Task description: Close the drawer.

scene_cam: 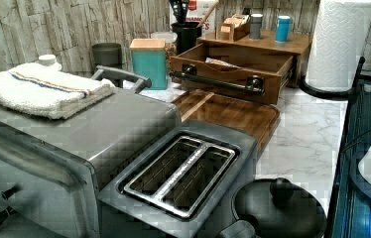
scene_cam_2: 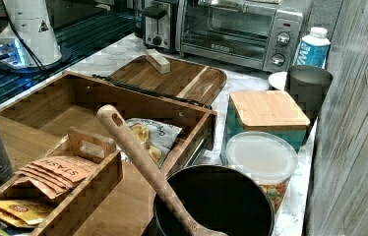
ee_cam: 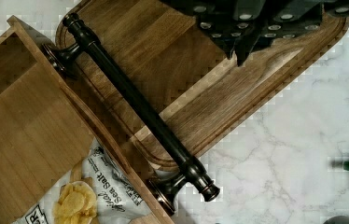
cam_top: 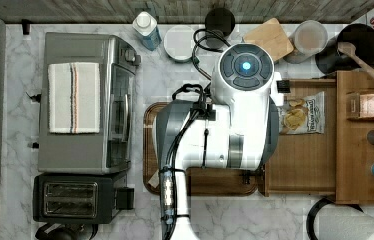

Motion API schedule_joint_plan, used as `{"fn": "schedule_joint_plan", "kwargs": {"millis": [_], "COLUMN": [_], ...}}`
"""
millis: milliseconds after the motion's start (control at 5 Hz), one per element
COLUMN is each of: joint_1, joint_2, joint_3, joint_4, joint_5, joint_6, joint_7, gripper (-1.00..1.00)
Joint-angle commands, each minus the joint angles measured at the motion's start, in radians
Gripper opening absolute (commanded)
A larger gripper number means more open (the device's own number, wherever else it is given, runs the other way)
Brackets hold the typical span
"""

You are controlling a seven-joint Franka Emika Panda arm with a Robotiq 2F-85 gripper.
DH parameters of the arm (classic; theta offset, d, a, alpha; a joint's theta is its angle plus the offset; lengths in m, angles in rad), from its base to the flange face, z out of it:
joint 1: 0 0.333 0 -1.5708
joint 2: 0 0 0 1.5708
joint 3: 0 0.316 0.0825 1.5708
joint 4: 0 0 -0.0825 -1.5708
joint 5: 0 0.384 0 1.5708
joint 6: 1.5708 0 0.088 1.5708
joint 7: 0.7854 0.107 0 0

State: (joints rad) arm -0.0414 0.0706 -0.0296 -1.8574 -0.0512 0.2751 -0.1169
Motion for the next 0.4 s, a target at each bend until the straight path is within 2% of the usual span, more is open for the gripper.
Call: {"fn": "schedule_joint_plan", "kwargs": {"millis": [200, 400], "joint_1": [-0.004, 0.006], "joint_2": [0.000, 0.043], "joint_3": [-0.004, 0.009], "joint_4": [0.000, 0.057], "joint_5": [-0.004, -0.022], "joint_6": [0.000, -0.071], "joint_7": [0.000, -0.074], "gripper": [-1.00, -1.00]}}
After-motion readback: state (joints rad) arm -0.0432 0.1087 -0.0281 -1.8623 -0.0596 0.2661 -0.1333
